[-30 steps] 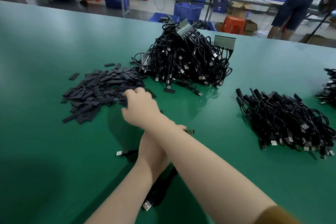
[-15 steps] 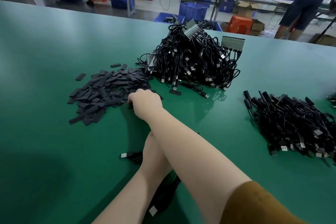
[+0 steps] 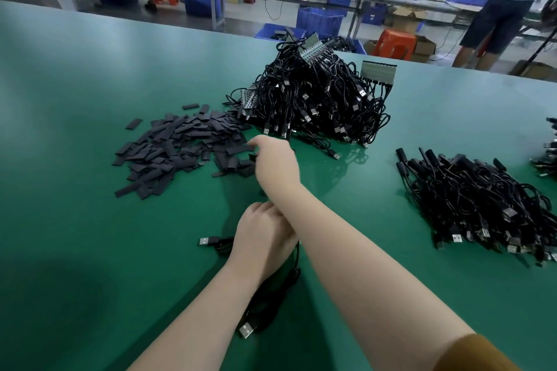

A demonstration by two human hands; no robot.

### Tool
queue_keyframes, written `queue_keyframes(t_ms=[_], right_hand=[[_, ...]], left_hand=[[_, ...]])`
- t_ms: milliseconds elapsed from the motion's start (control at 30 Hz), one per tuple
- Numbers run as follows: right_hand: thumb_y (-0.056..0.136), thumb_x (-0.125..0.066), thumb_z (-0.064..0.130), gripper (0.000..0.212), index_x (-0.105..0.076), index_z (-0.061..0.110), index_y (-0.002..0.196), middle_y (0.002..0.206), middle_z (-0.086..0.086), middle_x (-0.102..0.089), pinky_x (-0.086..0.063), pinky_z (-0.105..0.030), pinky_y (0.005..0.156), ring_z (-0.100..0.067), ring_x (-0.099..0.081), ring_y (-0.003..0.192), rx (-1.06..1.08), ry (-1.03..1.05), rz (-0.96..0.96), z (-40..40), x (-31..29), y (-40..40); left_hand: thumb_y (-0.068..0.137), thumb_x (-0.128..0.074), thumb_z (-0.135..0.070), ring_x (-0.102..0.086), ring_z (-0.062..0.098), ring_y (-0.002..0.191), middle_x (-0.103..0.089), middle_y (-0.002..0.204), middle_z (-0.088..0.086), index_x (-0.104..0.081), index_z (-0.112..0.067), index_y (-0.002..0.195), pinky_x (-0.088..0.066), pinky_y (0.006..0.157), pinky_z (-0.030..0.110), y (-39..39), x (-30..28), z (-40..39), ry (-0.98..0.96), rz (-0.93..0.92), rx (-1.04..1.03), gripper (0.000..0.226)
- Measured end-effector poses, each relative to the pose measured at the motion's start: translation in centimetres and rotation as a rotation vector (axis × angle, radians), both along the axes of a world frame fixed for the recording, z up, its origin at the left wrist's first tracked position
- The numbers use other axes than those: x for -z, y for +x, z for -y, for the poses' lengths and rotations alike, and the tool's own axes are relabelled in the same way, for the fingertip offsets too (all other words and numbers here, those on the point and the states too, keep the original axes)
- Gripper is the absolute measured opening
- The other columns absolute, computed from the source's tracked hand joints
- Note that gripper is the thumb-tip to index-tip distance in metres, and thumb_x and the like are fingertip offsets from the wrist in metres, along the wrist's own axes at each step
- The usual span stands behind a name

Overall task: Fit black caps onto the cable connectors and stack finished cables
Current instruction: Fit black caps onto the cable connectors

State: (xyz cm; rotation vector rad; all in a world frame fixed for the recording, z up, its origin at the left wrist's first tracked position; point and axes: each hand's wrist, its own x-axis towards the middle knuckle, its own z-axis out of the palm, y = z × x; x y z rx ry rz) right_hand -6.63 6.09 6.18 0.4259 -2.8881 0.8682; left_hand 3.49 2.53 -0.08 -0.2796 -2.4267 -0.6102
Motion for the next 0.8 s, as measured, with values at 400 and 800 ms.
queue_keyframes(t_ms=[400,800], right_hand=[[0.094,-0.065,0.018,0.011,-0.072,0.027,0.09,0.08,0.011,-0.074,-0.054,-0.018,0.07,-0.007,-0.07,0.077,0.347,-0.999,0.131,-12.1,3.2,8.9],[0.089,-0.069,-0.001,0.022,-0.068,0.018,0.101,0.066,0.0,-0.063,-0.056,-0.023,0.067,-0.021,-0.073,0.073,0.275,-1.228,0.188,-13.0,3.3,11.3]], left_hand=[[0.086,-0.071,-0.019,-0.067,0.01,0.088,-0.072,0.097,-0.013,-0.074,-0.024,0.101,-0.051,0.077,0.032,0.4,-0.6,-0.3,0.108,0.086,0.116,0.017],[0.091,-0.058,-0.026,-0.063,0.006,0.078,-0.067,0.087,-0.019,-0.06,-0.035,0.098,-0.053,0.076,0.031,1.7,-1.2,-0.9,0.375,0.133,0.125,0.012]])
